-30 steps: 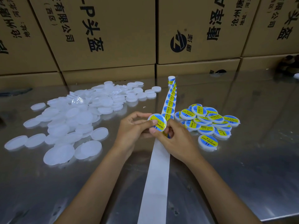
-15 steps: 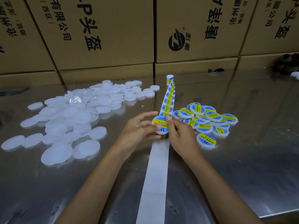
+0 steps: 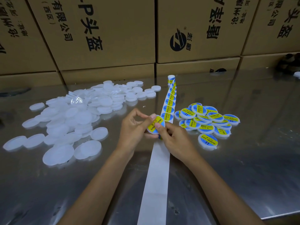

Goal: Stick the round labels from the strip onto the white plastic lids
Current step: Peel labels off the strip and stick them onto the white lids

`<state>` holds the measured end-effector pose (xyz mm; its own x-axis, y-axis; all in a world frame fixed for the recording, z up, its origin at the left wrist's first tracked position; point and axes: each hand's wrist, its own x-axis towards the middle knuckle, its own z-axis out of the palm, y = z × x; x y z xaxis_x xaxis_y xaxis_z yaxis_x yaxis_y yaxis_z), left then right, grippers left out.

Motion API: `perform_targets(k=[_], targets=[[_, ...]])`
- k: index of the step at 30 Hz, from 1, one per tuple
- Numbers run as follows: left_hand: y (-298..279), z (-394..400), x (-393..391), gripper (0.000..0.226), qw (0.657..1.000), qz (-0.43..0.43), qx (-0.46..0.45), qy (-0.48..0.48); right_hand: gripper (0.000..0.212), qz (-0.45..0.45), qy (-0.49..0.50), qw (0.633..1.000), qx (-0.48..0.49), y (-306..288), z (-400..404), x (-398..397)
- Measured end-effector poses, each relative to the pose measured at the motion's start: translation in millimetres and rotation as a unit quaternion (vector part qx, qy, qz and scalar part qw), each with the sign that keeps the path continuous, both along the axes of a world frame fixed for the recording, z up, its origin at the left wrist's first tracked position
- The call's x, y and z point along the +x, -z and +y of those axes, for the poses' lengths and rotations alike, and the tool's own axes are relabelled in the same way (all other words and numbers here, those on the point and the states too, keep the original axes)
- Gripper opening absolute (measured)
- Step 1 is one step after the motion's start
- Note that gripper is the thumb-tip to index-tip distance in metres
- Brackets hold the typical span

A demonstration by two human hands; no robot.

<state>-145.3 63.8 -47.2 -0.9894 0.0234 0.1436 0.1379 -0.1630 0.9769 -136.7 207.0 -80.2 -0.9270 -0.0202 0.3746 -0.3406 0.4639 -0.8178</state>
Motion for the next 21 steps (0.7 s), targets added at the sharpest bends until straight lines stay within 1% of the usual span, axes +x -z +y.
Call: perform_targets(k=[2, 4, 6, 9, 12, 15, 17, 21], targets=[[1, 1, 0, 0.029, 1.000, 0.001, -0.003, 0.004, 0.048, 0.001, 0.002, 1.000, 0.000, 0, 1, 0], [2, 0, -2, 0.026, 0.999, 0.004, -0.033, 0.007, 0.046, 0.004, -0.002, 1.000, 0.011, 1, 2, 0], [3, -3, -4, 0.016, 0.997, 0.012, -0.069, 0.027, 0.048, 0.009, -0.003, 1.000, 0.027, 1, 3, 1], [2, -9, -5, 0.021, 0.994, 0.019, -0.090, 0.055, 0.054, 0.012, -0.001, 1.000, 0.022, -1, 2, 2], [1, -10, -4, 0.013, 0.998, 0.008, -0.058, 0.024, 0.053, -0.016, -0.001, 0.999, -0.040, -4, 2, 1], [4, -4, -2, 0.009, 0.999, 0.006, -0.041, -0.008, 0.048, -0.070, -0.016, 0.992, -0.107, -6, 6, -2], [5, -1, -2, 0.008, 0.999, 0.010, -0.033, -0.019, 0.048, -0.109, -0.028, 0.987, -0.112, -6, 8, -3], [6, 4, -1, 0.011, 0.999, 0.011, -0.021, -0.026, 0.055, -0.156, -0.009, 0.982, -0.111, -6, 13, -7]])
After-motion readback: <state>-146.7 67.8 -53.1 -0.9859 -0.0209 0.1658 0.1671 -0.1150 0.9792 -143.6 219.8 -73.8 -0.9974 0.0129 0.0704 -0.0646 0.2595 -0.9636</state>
